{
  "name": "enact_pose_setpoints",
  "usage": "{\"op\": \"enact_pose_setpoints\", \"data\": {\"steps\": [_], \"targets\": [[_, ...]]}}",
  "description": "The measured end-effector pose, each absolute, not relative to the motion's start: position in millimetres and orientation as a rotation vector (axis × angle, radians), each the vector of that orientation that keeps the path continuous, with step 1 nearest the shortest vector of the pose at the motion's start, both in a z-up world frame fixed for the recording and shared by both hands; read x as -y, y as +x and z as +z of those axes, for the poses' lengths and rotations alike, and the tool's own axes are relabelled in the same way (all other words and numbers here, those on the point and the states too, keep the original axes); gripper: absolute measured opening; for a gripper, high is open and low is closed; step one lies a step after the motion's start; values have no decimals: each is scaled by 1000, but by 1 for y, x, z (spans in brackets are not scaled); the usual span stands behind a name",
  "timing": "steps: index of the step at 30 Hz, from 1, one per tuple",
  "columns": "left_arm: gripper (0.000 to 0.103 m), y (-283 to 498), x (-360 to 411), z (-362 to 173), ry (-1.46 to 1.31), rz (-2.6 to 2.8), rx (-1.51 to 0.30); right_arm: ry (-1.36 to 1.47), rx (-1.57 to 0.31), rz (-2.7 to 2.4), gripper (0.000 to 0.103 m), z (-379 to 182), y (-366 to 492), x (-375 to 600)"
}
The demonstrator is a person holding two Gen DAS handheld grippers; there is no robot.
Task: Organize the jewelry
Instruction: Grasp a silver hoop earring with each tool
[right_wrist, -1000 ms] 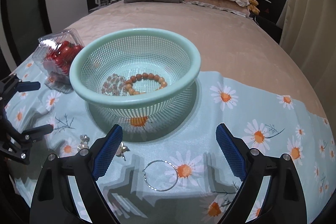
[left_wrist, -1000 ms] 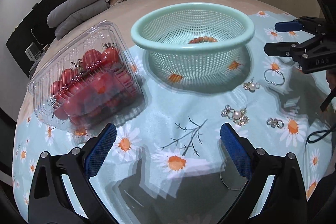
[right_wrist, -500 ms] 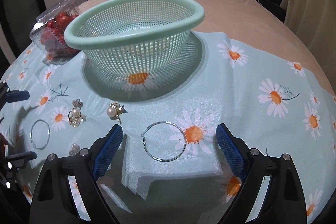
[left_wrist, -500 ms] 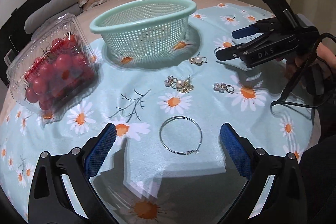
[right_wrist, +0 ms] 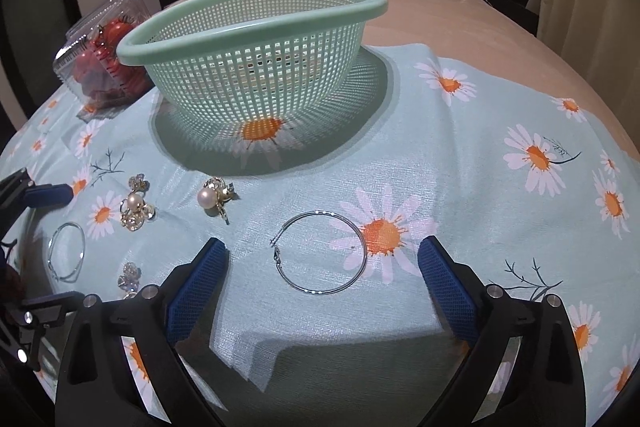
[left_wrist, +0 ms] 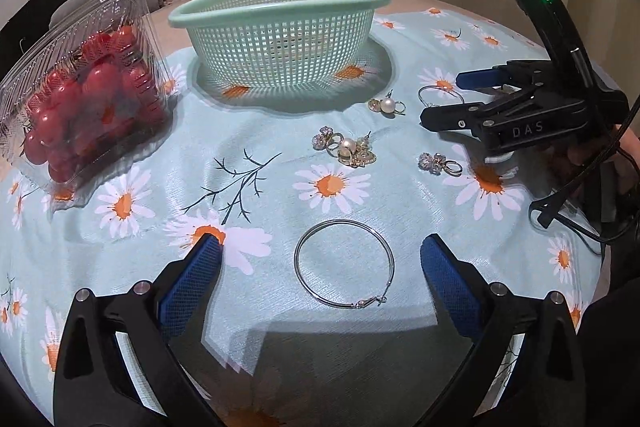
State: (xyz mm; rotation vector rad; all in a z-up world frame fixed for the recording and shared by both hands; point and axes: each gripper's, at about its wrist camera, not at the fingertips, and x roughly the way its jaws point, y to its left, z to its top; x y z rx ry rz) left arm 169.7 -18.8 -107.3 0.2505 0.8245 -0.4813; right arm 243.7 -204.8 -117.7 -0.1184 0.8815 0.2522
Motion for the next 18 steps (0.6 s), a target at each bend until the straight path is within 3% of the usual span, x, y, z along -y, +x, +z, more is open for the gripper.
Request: {"op": "enact_pose_setpoints", "data": {"steps": [5,10,18], "targets": [[91,167,18,-107,256,-484,-802,-126,-873,282,69,-116,238,202],[74,165,13,-104,250,-473,-789,-104,-861,311,43,-114,235,202],[43,160,6,-96,249,-464,-786,-103,-859,312,42,-112,235,201]]}}
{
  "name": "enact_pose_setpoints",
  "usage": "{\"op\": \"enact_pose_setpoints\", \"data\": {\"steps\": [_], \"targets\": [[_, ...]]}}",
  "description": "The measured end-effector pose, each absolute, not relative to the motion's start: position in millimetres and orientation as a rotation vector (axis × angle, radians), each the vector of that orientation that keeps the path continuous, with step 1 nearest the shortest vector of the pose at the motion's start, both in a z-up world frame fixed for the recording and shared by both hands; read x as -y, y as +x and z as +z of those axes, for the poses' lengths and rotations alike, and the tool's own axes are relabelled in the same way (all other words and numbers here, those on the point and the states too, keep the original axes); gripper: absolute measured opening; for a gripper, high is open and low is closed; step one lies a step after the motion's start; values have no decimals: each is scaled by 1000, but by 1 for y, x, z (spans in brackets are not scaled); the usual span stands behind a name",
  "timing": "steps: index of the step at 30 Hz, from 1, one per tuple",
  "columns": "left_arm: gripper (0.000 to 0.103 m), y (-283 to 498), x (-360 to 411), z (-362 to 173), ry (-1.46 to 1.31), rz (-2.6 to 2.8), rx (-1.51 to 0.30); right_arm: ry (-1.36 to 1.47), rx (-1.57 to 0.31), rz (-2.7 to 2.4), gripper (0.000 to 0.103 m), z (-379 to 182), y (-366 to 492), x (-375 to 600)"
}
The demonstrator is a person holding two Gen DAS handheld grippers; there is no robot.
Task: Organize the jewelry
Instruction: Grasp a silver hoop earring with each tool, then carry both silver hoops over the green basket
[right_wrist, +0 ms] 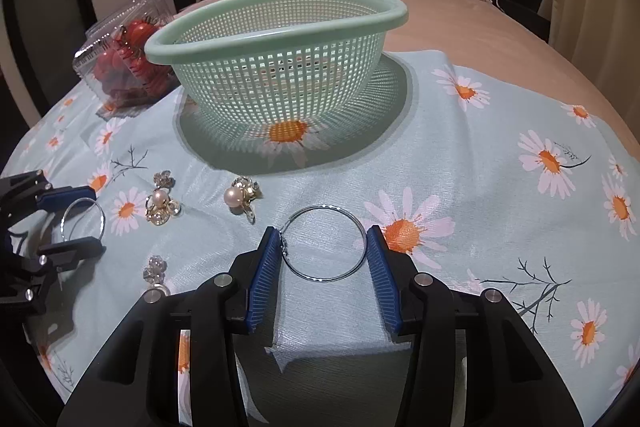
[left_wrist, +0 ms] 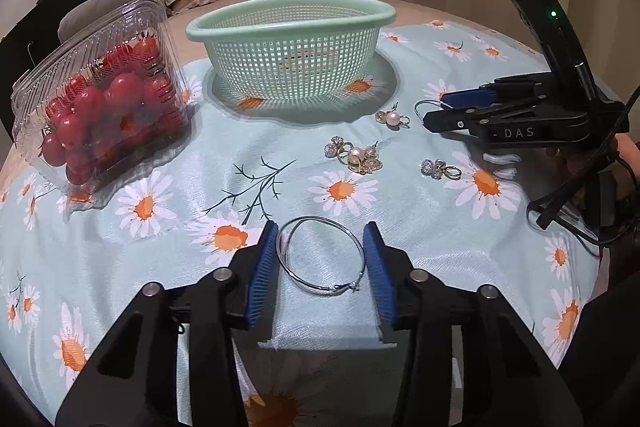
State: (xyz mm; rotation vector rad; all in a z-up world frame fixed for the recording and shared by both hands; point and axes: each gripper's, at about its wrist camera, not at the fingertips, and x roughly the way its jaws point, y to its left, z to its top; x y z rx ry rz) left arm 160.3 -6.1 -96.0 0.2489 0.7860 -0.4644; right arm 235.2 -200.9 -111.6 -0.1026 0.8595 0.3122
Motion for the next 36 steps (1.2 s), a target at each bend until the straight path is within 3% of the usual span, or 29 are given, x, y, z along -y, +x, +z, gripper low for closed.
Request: {"op": "enact_pose_setpoints", "data": {"steps": [20,36], "targets": [[43,164,-8,-80,211,-394,-764,-118,-855,296,42,-97,225,208],[43,186,-2,-29,262,-368,-673,-225,-722,291,42,-30,220,197]]}}
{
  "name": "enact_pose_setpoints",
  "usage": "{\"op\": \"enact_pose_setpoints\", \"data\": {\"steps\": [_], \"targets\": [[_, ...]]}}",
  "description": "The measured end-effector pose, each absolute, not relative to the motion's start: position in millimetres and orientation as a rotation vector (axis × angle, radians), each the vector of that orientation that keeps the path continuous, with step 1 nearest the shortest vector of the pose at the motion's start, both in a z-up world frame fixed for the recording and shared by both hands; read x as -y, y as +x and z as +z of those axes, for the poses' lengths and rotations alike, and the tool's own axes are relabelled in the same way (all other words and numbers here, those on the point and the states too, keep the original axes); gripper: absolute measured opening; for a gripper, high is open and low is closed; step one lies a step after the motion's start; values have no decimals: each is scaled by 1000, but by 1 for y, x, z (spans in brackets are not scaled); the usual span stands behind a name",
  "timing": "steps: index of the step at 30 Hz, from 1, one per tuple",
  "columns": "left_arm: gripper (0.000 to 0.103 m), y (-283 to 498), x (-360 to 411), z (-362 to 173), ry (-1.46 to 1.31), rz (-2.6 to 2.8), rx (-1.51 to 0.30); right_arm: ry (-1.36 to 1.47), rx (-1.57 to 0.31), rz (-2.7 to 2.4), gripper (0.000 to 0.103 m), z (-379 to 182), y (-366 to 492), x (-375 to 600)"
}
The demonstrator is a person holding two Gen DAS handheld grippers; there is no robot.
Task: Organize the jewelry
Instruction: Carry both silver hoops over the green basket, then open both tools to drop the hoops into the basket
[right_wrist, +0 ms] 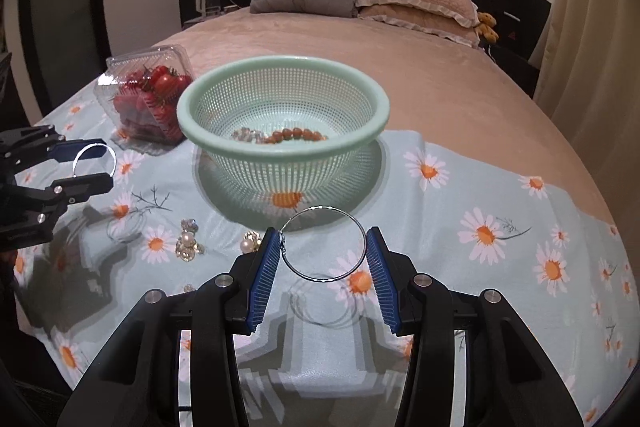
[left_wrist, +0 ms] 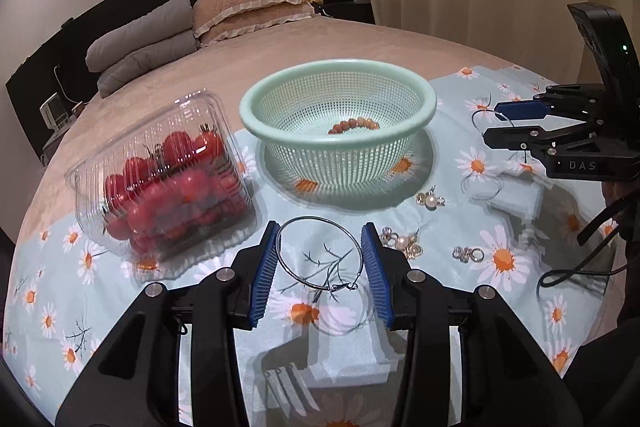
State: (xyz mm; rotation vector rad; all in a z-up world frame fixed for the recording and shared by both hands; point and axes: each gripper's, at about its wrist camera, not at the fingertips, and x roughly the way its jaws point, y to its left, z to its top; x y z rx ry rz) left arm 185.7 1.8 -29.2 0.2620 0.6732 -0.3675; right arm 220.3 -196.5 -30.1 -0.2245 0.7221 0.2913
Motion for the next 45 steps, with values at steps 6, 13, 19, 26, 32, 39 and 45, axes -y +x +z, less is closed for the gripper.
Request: {"op": "enact_pose_setpoints", "data": {"steps": [6,13,19,26,32,39,45], "targets": [[43,197,5,-7,247,-364,-633,-275,-648,316,42,0,229,181],[43,223,12,16,209,-386,-608,-288,-598,351,42,21,249,169],[43,245,20,24,175,-426,-622,-279,-629,358,42,17,266,167],[43,272,30,16,147,-460,-677,-292,-668,376,42,7,277,159],[43,290,38,0,153,-458,-731,-295,-695,382,42,-1,285,155],[43,295,39,-8,161,-452,-754,-294,-712,380,42,-9,289,155],[95,285,30,6,207,-305,-636,-298,-686,328,72,-6,288,159]]}}
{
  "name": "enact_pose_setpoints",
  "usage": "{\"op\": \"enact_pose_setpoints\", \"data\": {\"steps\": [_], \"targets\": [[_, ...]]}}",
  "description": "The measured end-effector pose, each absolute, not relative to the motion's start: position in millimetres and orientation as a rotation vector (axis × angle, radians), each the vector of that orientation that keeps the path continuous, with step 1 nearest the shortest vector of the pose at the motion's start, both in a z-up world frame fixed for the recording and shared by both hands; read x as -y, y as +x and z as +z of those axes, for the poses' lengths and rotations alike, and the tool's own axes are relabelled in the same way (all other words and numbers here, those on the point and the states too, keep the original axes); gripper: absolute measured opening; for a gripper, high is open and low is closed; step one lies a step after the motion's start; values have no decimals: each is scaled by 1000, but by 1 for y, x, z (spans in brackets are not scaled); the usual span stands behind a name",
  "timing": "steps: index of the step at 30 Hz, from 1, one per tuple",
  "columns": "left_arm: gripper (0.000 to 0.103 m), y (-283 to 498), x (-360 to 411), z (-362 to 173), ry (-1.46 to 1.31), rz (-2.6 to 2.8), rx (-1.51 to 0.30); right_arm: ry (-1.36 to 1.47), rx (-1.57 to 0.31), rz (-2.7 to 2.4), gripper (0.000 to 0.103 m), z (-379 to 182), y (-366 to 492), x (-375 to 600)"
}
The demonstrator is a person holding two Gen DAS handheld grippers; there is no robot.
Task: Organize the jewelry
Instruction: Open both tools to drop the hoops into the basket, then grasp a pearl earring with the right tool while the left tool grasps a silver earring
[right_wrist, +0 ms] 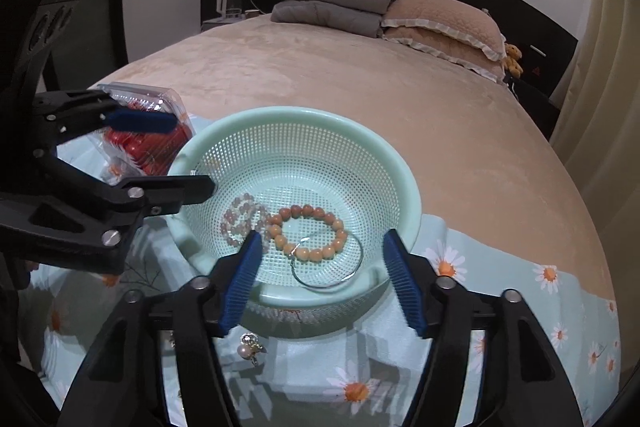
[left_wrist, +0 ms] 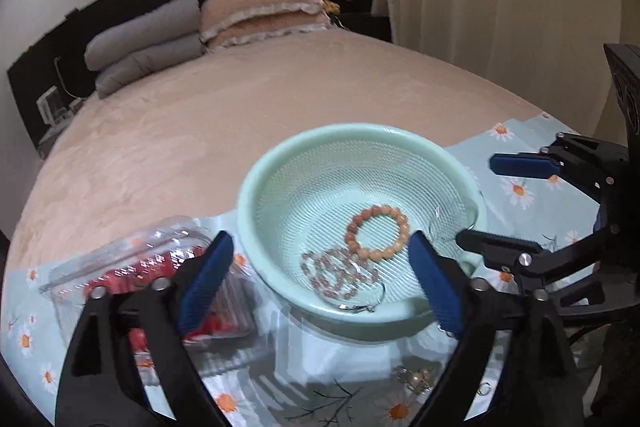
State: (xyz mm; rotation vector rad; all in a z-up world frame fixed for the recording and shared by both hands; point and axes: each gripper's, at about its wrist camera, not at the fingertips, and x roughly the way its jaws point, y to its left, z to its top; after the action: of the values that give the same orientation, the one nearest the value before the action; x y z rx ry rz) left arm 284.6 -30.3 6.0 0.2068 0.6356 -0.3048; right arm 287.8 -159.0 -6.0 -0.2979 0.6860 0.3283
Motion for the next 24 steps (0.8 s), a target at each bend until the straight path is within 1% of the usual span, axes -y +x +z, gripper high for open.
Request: {"op": "enact_pose_setpoints", "data": {"steps": [1,3,6,16,24], "targets": [[97,282,28,10,220,-278,-610,-294,-682,321,75,-5,287,161],[97,280,24,16,232,-253,-598,-280,-675,307,79,-4,286,166],[97,279,17,18,220,-247,-612,-273,-674,287,82,-4,287,171],[97,262,16,7,226,-303,-661,-268,-691,283,83,-10,281,177],[97,249,20,-14,305,-274,-704,-265,-710,285,83,-18,273,178]]}}
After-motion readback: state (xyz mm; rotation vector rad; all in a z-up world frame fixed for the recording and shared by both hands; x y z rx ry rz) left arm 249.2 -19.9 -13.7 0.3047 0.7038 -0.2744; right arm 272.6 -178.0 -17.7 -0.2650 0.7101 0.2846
